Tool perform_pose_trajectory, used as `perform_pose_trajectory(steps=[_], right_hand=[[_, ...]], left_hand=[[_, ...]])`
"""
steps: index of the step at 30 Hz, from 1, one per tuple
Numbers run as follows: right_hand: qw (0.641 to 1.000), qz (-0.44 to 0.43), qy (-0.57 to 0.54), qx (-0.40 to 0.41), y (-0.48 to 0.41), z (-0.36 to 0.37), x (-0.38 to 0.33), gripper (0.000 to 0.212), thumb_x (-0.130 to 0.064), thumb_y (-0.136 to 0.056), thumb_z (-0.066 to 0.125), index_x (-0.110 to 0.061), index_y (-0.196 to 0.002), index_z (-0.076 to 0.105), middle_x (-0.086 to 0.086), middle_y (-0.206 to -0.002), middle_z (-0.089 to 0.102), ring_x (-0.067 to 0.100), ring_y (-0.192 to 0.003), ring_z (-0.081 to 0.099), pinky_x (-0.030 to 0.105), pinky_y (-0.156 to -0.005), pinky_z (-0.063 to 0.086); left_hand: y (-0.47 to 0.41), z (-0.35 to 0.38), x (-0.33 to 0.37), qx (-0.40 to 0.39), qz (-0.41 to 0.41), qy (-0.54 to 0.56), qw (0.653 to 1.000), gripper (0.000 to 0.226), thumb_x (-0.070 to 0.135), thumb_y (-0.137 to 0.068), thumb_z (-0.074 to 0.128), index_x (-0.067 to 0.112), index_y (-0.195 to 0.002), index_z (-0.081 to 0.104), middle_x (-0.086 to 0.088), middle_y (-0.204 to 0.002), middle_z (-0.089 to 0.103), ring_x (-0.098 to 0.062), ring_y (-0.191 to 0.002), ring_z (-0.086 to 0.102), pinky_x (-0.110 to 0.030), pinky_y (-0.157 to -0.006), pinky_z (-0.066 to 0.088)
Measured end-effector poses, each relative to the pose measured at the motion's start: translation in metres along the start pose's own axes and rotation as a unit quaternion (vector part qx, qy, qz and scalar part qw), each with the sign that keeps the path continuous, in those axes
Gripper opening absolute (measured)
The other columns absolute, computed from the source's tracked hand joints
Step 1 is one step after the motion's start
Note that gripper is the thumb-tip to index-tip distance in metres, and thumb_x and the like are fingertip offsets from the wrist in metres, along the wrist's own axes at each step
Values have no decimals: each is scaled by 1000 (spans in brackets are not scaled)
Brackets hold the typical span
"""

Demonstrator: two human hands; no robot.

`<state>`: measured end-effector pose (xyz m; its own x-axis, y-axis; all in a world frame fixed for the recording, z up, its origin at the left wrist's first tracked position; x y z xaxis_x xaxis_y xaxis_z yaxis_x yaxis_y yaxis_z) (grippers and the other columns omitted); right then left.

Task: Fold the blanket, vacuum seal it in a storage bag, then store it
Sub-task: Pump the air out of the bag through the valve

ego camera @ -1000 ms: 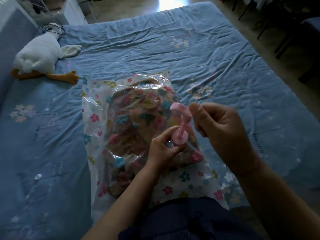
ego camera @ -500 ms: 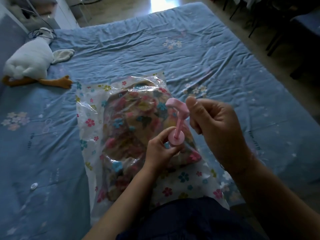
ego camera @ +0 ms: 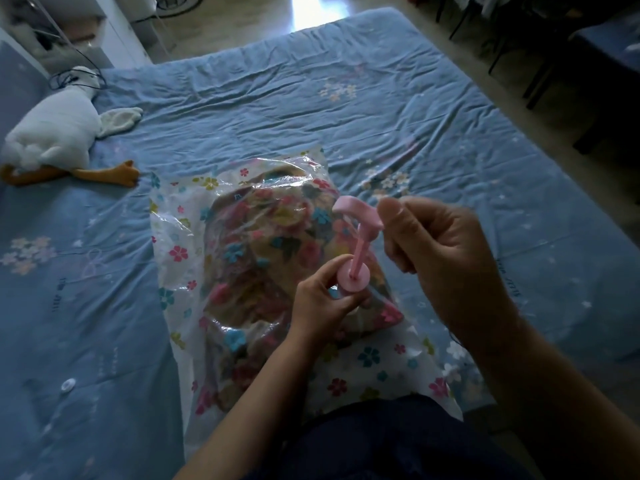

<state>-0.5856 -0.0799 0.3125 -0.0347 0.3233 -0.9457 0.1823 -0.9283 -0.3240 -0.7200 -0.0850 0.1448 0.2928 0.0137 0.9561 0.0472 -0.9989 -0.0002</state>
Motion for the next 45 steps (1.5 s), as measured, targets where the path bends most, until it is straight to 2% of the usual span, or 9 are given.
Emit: perform_pose_trajectory(steps=[4, 8, 15, 18, 22, 29, 36, 43, 45], right_hand=[[996, 89, 14, -11, 16, 7, 54, 51, -35, -92, 59, 8, -64, 52, -7, -47, 42, 4, -44, 39, 17, -46, 34], [967, 221, 115, -55, 33, 11, 110, 46, -50, -80, 66, -14, -54, 55, -10, -44, 44, 3, -43, 41, 22, -50, 36], [999, -3, 29, 26, 2, -4, -5, 45, -26, -94, 54, -5, -54, 48, 4, -47, 36, 12, -43, 33, 25, -43, 28], [993, 90, 80, 3, 15, 2, 57, 48, -34, -92, 58, 6, -66, 59, 0, -48, 43, 9, -44, 38, 25, -46, 32], [954, 208, 205, -72, 35, 7, 129, 50, -60, -77, 55, -19, -50, 51, -10, -43, 45, 2, -44, 40, 28, -51, 35], [998, -21, 56, -4, -4, 3, 3, 49, -33, -93, 54, 2, -58, 53, 9, -47, 40, 19, -44, 36, 27, -44, 30], [966, 202, 155, -48, 38, 11, 127, 49, -51, -82, 64, -18, -50, 50, -10, -44, 43, 3, -44, 40, 23, -50, 35], [998, -36, 57, 15, -3, -1, -6, 47, -34, -90, 56, -9, -52, 48, 4, -46, 37, 14, -43, 34, 24, -45, 29], [997, -3, 71, -1, 1, 4, 18, 55, -40, -88, 57, 7, -59, 53, 15, -49, 42, 16, -45, 37, 24, -45, 32]], left_hand=[[3, 3, -4, -1, 1, 5, 1000, 53, 15, -71, 85, 15, -120, 66, 4, -108, 73, -10, -102, 68, -38, -91, 56], [7, 3, -4, 12, 1, 13, 1000, 45, 16, -72, 85, 29, -111, 68, 8, -100, 74, -5, -96, 69, -27, -84, 55], [4, 3, -1, 12, 5, 6, 1000, 56, 12, -69, 86, 17, -121, 66, 5, -111, 72, -5, -104, 67, -32, -94, 54], [8, 4, -4, 17, 0, 9, 1000, 51, 16, -70, 86, 18, -118, 68, 7, -107, 73, -6, -100, 68, -29, -88, 55], [13, 3, -10, 28, -17, 6, 999, 46, 12, -71, 86, 32, -108, 67, 13, -98, 74, 0, -94, 68, -18, -82, 52], [8, -1, -9, 32, -10, 6, 999, 52, 12, -69, 87, 18, -117, 69, 8, -107, 73, -2, -101, 67, -22, -90, 53], [11, 1, -10, 23, -18, 9, 1000, 44, 16, -72, 85, 21, -112, 68, 7, -101, 74, -6, -97, 69, -35, -86, 57], [3, 0, -2, 13, -5, 3, 1000, 54, 12, -70, 86, 13, -121, 66, 5, -111, 72, -4, -104, 66, -33, -93, 54], [6, 0, -6, 17, -11, 8, 1000, 52, 14, -70, 86, 16, -119, 67, 7, -109, 73, -5, -102, 67, -32, -91, 55]])
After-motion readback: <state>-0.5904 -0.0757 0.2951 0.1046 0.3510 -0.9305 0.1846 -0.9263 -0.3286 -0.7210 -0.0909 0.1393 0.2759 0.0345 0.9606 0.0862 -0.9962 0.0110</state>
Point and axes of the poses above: each hand's wrist, its own y-axis away from the middle knuckle, its own z-axis out of the palm, x = y × z, the point moved 9 cm from there along -y, towards the middle knuckle
